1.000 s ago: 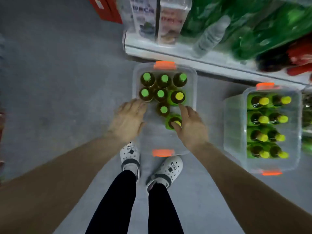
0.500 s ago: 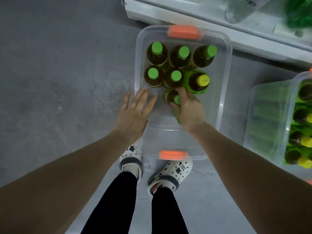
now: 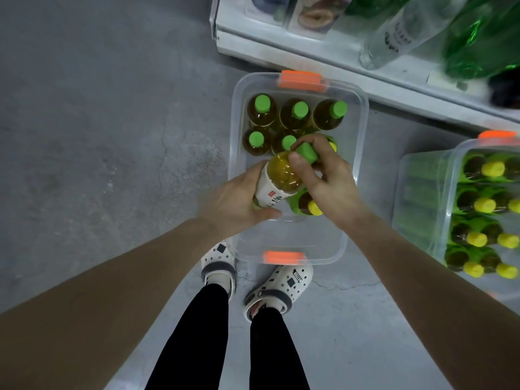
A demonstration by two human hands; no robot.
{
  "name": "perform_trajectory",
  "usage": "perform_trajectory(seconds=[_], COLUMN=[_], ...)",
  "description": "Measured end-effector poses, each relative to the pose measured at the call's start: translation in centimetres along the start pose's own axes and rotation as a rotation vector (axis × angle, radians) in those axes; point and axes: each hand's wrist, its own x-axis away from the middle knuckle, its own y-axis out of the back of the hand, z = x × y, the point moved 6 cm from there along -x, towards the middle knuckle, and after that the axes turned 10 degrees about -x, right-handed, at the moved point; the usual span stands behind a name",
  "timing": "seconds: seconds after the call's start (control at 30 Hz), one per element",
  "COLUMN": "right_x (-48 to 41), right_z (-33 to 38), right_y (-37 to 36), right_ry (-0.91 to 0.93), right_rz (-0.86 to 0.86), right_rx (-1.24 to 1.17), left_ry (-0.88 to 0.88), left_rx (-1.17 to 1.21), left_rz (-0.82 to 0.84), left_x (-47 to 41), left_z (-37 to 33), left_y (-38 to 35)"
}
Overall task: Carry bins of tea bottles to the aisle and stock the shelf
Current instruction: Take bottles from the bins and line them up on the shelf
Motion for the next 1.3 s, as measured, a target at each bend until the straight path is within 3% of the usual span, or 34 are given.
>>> perform_trajectory(seconds=[0.13,0.23,0.3,0.37,0.43,0.57,0.77,1.1,1.3], right_x=[-1.1,-3.9,-6.2,-7.7,-8.5,-8.5,-8.3,-2.7,5.9], right_z=[-1.9,-4.3,-6.6,-8.8,-9.4,-10.2,-10.8,-4.5,1.3], right_y=[-0.1,-0.1,-1.7,-3.7,-4.8,-4.5,-4.7,-0.3,7.4], right_ry=[-0.163,-0.02,0.019,-0.022,-0.005,0.082,0.17,0.032,-0.236], right_rz=[-0.049,-0.157,-0.129,-0.078,-0.158,-0.366,-0.431,-0.346,-0.373], right_rx=[-0.203,0.295,0.569,0.713,0.754,0.654,0.618,0.318,-0.077], left_ry=[0.121,0.218,0.291,0.346,0.383,0.431,0.413,0.441,0.393], left_rx=[0.074,0.15,0.196,0.217,0.231,0.249,0.235,0.247,0.27], left_rz=[-0.109,-0.167,-0.197,-0.222,-0.229,-0.255,-0.248,-0.222,-0.204], left_x=[0.9,1.5,1.7,1.7,1.6,1.1,0.8,3.1,7.1], left_z=[1.3,3.0,4.2,5.2,5.9,6.7,6.6,2.7,-4.6], left_y=[0.0,-0.2,-0.2,-0.1,-0.2,-0.3,-0.6,2.2,7.6])
